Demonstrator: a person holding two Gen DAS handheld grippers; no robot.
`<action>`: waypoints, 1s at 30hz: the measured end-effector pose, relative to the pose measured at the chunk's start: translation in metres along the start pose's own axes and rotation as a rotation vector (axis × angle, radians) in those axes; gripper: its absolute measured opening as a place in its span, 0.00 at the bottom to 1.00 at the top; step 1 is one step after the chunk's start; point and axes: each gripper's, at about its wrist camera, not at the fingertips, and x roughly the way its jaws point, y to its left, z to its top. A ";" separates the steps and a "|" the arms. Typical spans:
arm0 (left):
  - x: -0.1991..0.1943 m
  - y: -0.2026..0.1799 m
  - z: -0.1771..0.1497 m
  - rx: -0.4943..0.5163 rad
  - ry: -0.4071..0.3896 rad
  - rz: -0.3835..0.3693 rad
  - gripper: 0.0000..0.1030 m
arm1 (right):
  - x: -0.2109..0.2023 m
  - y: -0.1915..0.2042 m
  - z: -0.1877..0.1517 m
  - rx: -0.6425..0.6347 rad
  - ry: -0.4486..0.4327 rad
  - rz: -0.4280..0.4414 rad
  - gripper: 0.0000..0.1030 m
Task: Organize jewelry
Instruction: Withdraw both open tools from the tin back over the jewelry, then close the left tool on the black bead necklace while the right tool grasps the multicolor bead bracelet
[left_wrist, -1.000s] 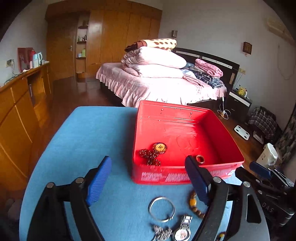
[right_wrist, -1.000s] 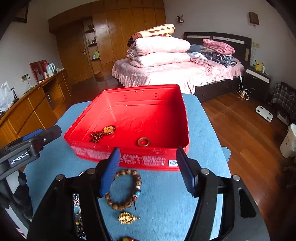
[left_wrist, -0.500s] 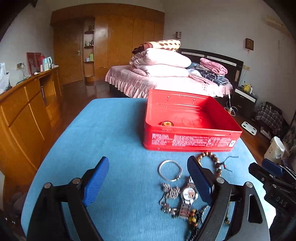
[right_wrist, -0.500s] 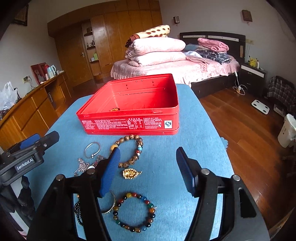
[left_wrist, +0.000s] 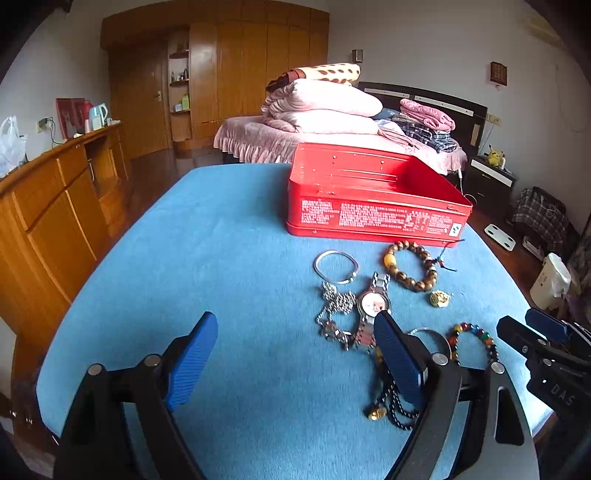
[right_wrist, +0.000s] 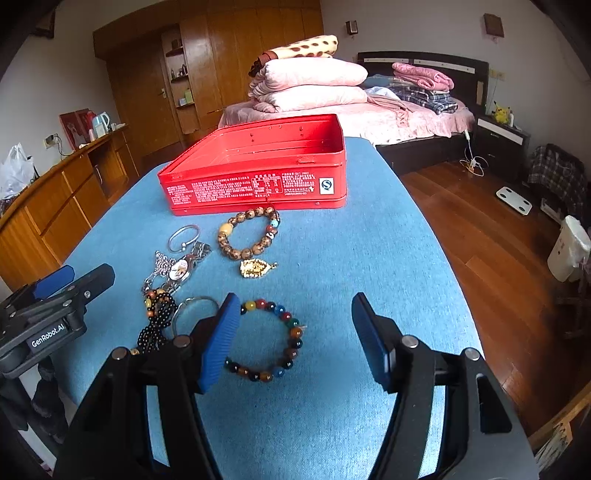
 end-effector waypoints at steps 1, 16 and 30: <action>-0.002 -0.001 -0.003 0.006 0.001 0.000 0.82 | -0.001 0.001 -0.002 -0.003 0.003 -0.001 0.60; -0.007 -0.021 -0.022 0.029 0.049 -0.046 0.81 | 0.009 -0.004 -0.018 0.008 0.065 0.010 0.45; 0.021 -0.033 -0.026 0.022 0.181 -0.150 0.60 | 0.012 -0.009 -0.021 0.014 0.076 0.017 0.41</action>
